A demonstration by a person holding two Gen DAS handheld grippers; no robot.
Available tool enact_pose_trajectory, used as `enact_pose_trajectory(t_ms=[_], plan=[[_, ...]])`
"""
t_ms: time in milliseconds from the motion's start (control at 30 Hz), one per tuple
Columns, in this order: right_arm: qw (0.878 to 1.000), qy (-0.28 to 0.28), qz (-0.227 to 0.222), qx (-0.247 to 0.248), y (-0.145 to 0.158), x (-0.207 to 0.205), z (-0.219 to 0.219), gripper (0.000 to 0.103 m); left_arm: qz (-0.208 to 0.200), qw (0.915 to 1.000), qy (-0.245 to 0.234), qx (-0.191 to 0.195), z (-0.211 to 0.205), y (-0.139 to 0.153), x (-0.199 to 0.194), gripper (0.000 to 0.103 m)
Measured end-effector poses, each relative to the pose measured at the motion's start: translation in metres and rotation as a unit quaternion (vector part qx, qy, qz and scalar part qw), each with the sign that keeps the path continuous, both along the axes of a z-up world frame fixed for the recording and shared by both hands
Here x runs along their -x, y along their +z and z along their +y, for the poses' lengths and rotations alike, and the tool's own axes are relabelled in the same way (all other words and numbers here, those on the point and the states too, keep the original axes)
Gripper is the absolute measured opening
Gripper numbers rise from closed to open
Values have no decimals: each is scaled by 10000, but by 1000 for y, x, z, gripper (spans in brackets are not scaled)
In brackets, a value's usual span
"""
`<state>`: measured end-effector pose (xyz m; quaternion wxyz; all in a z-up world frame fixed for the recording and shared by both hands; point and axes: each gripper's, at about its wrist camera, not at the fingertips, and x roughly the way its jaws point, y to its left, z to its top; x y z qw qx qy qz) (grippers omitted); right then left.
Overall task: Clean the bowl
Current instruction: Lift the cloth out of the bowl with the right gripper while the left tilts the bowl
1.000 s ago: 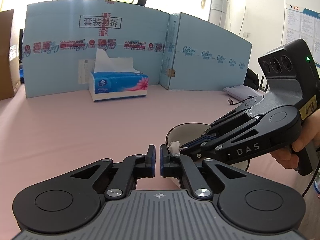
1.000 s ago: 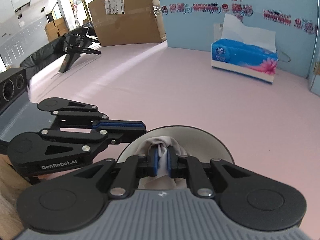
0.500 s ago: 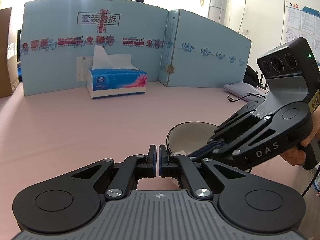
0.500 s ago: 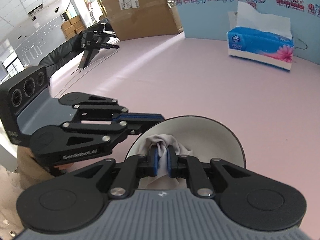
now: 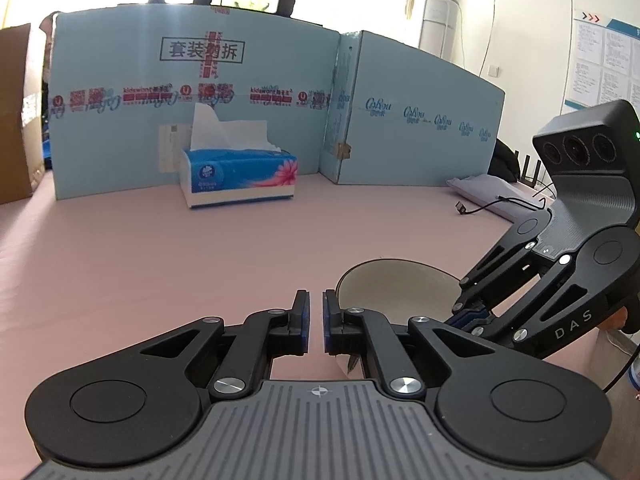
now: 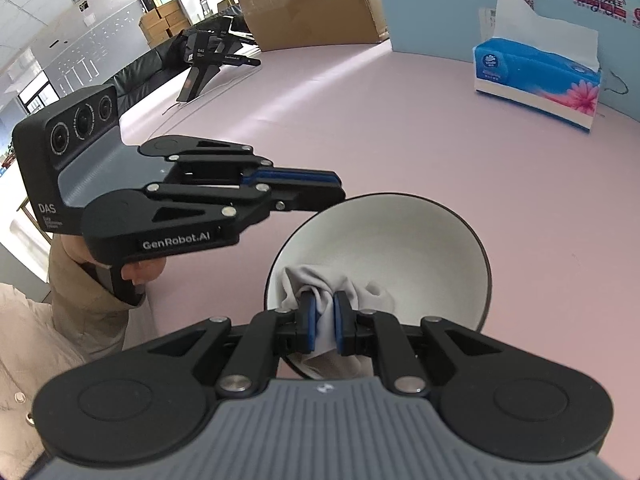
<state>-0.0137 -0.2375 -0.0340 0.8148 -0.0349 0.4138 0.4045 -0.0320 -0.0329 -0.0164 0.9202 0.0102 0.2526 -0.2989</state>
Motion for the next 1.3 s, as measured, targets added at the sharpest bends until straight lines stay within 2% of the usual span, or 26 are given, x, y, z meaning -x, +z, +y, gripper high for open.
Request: enact_pose_trajectory(t_ms=[167, 267, 400, 500, 633, 733, 867, 1000, 1133, 1300], plan=[[9992, -243, -120, -277, 0, 9, -14, 12, -61, 10000, -62, 25, 1, 6, 5, 18], [9958, -574, -239, -673, -2, 15, -29, 12, -104, 9999, -122, -1, -4, 10, 8, 19], [9804, -1160, -492, -1517, -4, 23, -55, 12, -122, 9997, -209, -58, -11, 13, 12, 23], [9678, -1534, -673, -1879, -3, 28, -71, 12, -143, 9994, -286, -123, -18, 15, 15, 25], [9569, -1852, -850, -2070, -1, 33, -84, 12, -176, 9985, -488, -169, -29, 18, 23, 29], [9498, -2062, -919, -2167, -1, 35, -92, 12, -205, 9962, -820, -211, -42, 18, 32, 30], [9307, -2549, -981, -2432, -7, 42, -112, 12, -167, 9930, -1145, -229, -56, 18, 39, 30], [9156, -2877, -1016, -2619, -14, 51, -126, 12, -144, 9898, -1356, -414, -77, 15, 45, 30], [9079, -2994, -931, -2783, -24, 56, -134, 12, -94, 9877, -1453, -566, -92, 10, 48, 30], [9040, -2988, -760, -2963, -38, 60, -137, 13, 11, 9864, -1431, -814, -105, 2, 47, 30]])
